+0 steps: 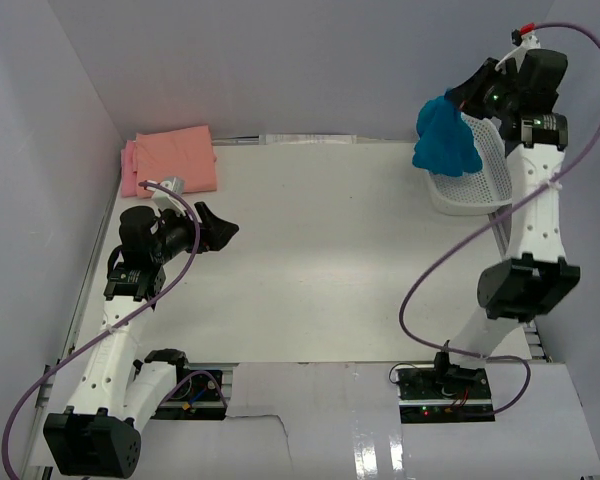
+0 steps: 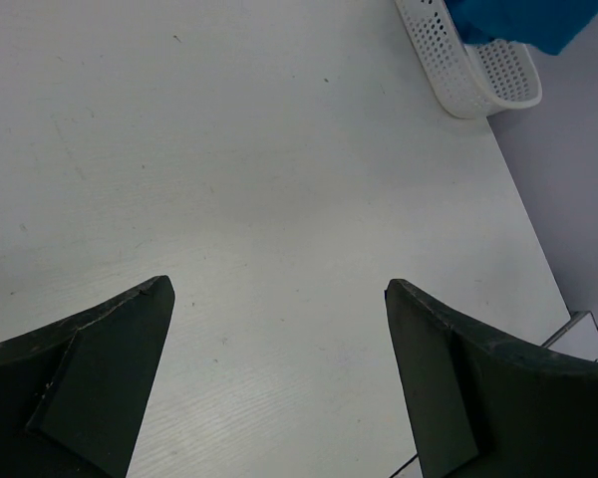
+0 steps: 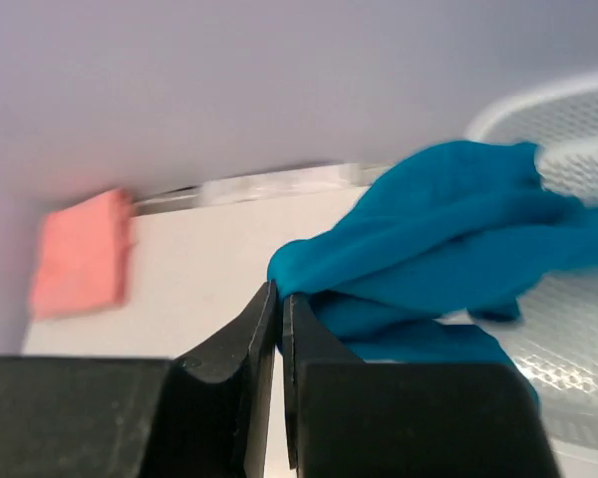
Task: Fold and stack the t-shirts
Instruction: Grab crumpled tshirt from bin with the right arm, then move the tshirt to the center of the board
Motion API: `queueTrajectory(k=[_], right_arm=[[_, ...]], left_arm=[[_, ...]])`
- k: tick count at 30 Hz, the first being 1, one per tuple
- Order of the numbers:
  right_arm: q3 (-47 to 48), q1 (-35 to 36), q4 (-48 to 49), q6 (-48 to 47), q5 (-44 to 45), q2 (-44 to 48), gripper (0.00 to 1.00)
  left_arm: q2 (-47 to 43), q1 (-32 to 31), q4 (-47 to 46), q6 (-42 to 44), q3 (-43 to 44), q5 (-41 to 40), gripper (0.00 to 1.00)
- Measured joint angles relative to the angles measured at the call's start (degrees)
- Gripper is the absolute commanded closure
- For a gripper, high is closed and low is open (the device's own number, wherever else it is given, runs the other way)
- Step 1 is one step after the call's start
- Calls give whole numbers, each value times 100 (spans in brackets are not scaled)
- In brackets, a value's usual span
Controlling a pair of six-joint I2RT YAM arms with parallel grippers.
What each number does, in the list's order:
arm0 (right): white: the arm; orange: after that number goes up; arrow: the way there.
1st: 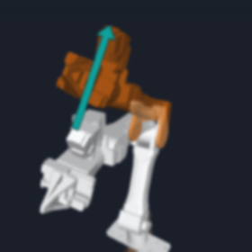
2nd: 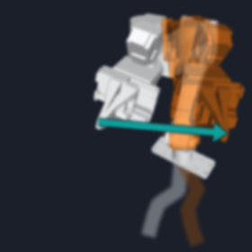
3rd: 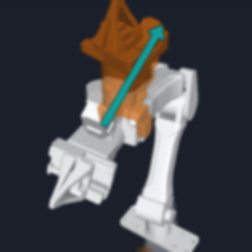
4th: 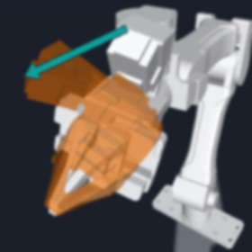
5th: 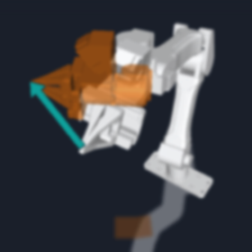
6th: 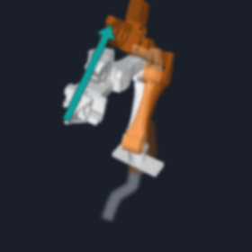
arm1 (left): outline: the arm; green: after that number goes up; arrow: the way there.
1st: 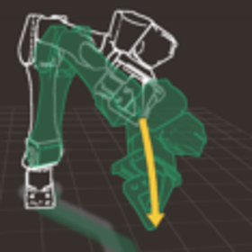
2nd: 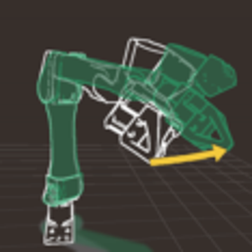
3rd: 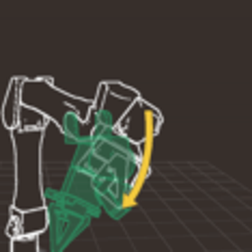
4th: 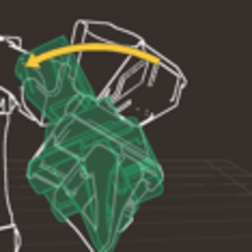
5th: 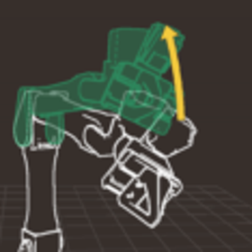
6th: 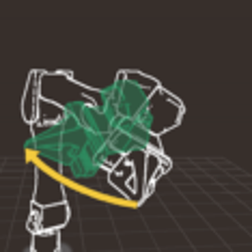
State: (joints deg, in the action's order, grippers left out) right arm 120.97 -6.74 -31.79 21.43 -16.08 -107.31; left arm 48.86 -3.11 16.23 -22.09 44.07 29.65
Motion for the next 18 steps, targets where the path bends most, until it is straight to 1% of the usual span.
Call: queueTrajectory(k=[2,4,5,6,7,9,11,15,16,17,18], right_arm=[[-463,140,155,-66,-664,1023,92],[-1248,457,341,-138,-1134,2059,92],[-1786,693,461,-155,-1346,2605,92],[-2514,951,772,-157,-1547,3195,92],[-3112,1163,804,-144,-1753,3639,92],[-4186,1340,752,-120,-2017,4507,92],[-4730,1296,466,-140,-2006,4924,92],[-5351,1248,201,-289,-1917,5014,92],[-5532,1248,173,-330,-1845,4988,87],[-5742,1248,140,-380,-1766,4946,59],[-5912,1248,105,-400,-1655,4894,49]], left_arm=[[0,0,2,2,0,0,2],[2,0,2,4,0,2,2],[2,0,0,4,0,4,2],[2,0,-2,7,0,7,2],[4,0,0,7,0,17,2],[4,0,-4,7,0,28,2],[7,0,-4,7,0,42,2],[7,0,-4,7,0,46,2],[7,0,-4,7,0,48,2],[7,0,-4,7,0,46,2],[7,0,-7,7,0,46,2]])
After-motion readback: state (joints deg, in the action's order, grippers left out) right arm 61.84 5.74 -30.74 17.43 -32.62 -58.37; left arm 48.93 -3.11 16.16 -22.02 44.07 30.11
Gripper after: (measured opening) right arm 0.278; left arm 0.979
